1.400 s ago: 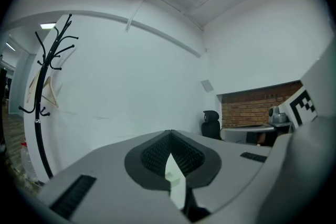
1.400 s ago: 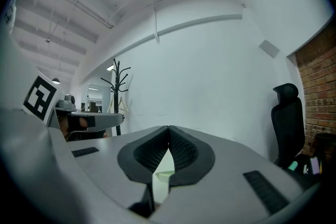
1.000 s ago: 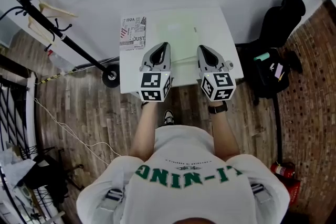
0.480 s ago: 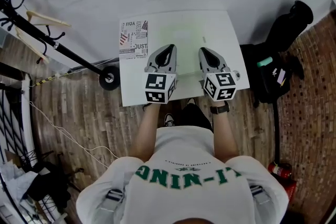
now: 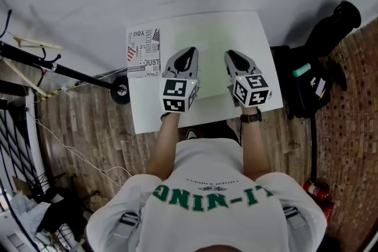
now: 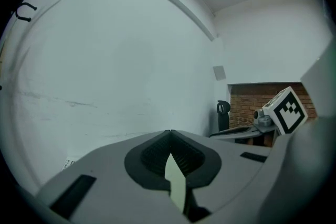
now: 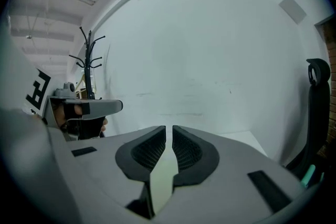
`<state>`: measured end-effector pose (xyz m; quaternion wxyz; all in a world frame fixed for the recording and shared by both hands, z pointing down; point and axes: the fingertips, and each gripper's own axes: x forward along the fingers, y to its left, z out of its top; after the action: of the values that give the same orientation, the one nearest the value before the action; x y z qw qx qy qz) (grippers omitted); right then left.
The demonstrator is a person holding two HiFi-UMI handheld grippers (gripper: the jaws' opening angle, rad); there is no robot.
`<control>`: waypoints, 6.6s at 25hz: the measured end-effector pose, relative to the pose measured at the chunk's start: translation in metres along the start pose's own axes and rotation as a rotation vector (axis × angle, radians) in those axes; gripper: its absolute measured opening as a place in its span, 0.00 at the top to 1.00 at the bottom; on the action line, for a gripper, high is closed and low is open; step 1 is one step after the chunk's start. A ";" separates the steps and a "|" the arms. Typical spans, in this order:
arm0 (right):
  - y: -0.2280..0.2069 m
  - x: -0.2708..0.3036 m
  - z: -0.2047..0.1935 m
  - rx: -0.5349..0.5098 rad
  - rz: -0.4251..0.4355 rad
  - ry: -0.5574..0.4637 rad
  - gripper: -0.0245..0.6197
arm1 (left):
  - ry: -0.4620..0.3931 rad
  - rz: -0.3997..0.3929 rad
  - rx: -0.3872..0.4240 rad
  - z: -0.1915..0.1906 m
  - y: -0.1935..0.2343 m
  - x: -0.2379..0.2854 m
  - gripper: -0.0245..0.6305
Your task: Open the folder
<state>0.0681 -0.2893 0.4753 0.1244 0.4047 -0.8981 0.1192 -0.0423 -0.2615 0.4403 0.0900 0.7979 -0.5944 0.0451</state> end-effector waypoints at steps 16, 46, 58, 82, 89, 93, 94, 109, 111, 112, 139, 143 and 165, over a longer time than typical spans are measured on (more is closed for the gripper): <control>-0.064 0.075 -0.063 0.137 0.103 0.241 0.66 | 0.102 0.021 -0.073 -0.039 0.034 0.088 0.94; -0.081 0.093 -0.127 0.523 0.210 0.360 0.82 | 0.180 0.100 -0.112 -0.076 0.047 0.093 0.94; -0.053 0.082 -0.089 0.498 0.259 0.312 0.86 | 0.134 0.142 -0.091 -0.052 0.047 0.054 0.94; 0.108 0.111 -0.011 0.418 0.490 0.309 0.84 | 0.046 0.328 -0.102 -0.015 0.127 -0.063 0.94; 0.155 0.127 -0.009 0.413 0.556 0.332 0.81 | 0.035 0.401 -0.130 -0.020 0.160 -0.096 0.94; 0.184 0.135 -0.007 0.405 0.609 0.337 0.75 | 0.032 0.448 -0.143 -0.024 0.179 -0.117 0.94; 0.192 0.137 -0.010 0.402 0.626 0.347 0.74 | 0.031 0.461 -0.147 -0.025 0.183 -0.123 0.94; 0.295 0.189 -0.059 0.286 0.780 0.466 0.72 | 0.046 0.656 -0.231 -0.058 0.241 -0.200 0.94; 0.308 0.196 -0.070 0.253 0.785 0.487 0.73 | 0.050 0.679 -0.247 -0.065 0.244 -0.210 0.94; 0.312 0.199 -0.076 0.234 0.784 0.499 0.74 | 0.053 0.689 -0.257 -0.069 0.244 -0.213 0.94; 0.357 0.268 -0.214 -0.412 0.642 0.647 0.91 | 0.075 0.807 -0.418 -0.138 0.245 -0.251 0.94; 0.360 0.267 -0.223 -0.469 0.636 0.640 0.92 | 0.072 0.793 -0.409 -0.132 0.243 -0.255 0.94; 0.265 0.162 -0.081 -0.083 0.515 0.290 0.93 | 0.007 0.551 -0.258 -0.064 0.179 -0.190 0.94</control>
<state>-0.2262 -0.2060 0.5732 0.2335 0.1368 -0.9482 0.1665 -0.2662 -0.1197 0.4846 0.1772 0.5885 -0.7888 -0.0052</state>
